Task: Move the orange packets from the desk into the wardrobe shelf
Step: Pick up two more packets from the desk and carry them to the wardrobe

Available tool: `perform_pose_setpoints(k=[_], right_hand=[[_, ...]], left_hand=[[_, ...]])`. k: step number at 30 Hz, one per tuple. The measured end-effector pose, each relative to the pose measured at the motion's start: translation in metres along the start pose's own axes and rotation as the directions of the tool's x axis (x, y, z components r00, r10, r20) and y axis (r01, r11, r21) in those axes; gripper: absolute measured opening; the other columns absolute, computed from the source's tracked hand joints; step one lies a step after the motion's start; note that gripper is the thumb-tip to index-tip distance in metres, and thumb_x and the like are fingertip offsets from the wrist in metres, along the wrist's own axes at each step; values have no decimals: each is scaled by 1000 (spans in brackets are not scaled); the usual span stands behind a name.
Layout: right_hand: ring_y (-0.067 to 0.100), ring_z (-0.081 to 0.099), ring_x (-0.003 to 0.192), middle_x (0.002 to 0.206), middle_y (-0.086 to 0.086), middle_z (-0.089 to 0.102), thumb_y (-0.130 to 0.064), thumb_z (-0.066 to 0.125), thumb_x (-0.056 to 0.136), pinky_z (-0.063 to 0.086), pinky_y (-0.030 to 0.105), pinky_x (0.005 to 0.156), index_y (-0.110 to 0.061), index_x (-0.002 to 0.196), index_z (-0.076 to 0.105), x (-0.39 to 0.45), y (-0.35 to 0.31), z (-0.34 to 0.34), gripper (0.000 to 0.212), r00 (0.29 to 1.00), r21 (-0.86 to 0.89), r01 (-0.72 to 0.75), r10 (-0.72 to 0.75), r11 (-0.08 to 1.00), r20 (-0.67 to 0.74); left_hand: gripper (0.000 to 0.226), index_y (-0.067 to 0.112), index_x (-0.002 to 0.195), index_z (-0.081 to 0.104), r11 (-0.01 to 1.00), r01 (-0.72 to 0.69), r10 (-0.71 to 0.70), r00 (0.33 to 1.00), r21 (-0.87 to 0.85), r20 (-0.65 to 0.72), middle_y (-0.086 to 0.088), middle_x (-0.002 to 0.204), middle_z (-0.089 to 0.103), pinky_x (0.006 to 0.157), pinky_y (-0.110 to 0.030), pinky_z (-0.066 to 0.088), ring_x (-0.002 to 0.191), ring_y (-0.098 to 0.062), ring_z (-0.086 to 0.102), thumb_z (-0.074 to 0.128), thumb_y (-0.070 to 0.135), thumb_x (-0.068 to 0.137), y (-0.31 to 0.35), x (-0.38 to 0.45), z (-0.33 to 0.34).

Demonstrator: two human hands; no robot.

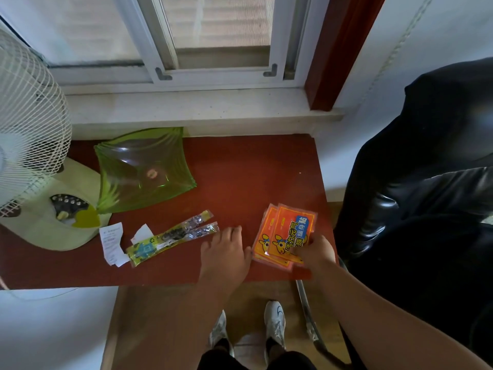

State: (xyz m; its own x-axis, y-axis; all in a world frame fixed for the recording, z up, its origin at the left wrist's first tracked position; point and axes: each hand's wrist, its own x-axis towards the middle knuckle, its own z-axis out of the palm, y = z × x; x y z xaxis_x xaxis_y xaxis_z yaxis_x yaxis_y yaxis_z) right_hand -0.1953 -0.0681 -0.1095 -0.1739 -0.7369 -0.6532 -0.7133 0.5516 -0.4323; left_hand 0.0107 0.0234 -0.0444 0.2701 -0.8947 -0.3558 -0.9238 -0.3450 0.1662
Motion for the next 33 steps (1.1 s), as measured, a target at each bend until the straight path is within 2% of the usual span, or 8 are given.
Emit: perform_pose_setpoints(k=[5, 9, 12, 18, 22, 24, 28, 33], right_hand=[[31, 67, 97, 110, 7, 70, -14, 68, 86, 53, 36, 80, -16, 119, 65, -14, -2, -17, 33, 986, 71, 115, -105, 991, -133], [25, 73, 93, 101, -2, 74, -16, 65, 94, 59, 41, 81, -25, 114, 62, -34, -12, -21, 22, 968, 203, 251, -244, 946, -58], [23, 79, 90, 100, 2, 81, -9, 68, 96, 63, 53, 87, -27, 108, 62, -47, -18, -20, 23, 943, 418, 270, -326, 867, 66], [26, 80, 92, 100, 5, 83, -5, 67, 99, 63, 46, 87, -16, 112, 60, -68, -41, -21, 18, 858, 482, 284, -444, 829, 258], [17, 79, 87, 99, 2, 83, -12, 66, 101, 64, 36, 79, -20, 111, 61, -73, -54, -21, 14, 840, 449, 295, -453, 843, 298], [14, 76, 88, 101, -4, 80, -24, 65, 102, 62, 39, 84, -25, 108, 66, -68, -56, -17, 6, 869, 352, 330, -428, 876, 248], [25, 63, 119, 126, -1, 64, -48, 66, 95, 50, 40, 103, -24, 127, 63, -47, -47, -7, 41, 947, -25, 316, -313, 948, 73], [41, 45, 136, 144, 16, 43, -57, 78, 81, 39, 47, 114, -5, 144, 37, -29, -36, 18, 91, 996, -126, 86, -86, 988, 6]], left_hand=[[62, 25, 155, 31, 1000, -14, 14, 1000, -5, -24, 5, 154, 42, 110, -45, 33, 145, -20, 35, 37, 53, 100, 3, 1, -1], [66, 25, 154, 33, 999, -16, 14, 999, -28, -51, 4, 153, 45, 109, -46, 35, 145, -21, 38, 38, 58, 98, 3, 1, -6], [67, 26, 154, 32, 978, -27, 24, 1000, -206, -18, 4, 153, 46, 111, -47, 39, 142, -20, 41, 44, 59, 97, -3, 2, -9], [48, 32, 128, 50, 596, 99, -7, 993, -797, 118, 13, 115, 73, 95, -43, 57, 105, -5, 70, 73, 41, 87, -7, 1, -15], [39, 30, 121, 51, 482, 118, -50, 993, -868, 107, 6, 113, 75, 86, -33, 61, 97, -3, 73, 74, 19, 92, -7, -3, -18], [34, 38, 115, 51, 475, 131, -86, 991, -870, 102, 9, 111, 75, 83, -41, 62, 96, -6, 74, 71, 22, 94, -11, -5, -19], [27, 42, 117, 50, 518, 175, -159, 981, -837, 107, 16, 113, 73, 89, -48, 59, 100, -5, 72, 64, 30, 97, -29, -8, -21], [39, 31, 135, 45, 527, 212, -233, 967, -823, 100, 9, 125, 68, 98, -50, 54, 111, -14, 68, 59, 30, 100, -50, -14, -25]])
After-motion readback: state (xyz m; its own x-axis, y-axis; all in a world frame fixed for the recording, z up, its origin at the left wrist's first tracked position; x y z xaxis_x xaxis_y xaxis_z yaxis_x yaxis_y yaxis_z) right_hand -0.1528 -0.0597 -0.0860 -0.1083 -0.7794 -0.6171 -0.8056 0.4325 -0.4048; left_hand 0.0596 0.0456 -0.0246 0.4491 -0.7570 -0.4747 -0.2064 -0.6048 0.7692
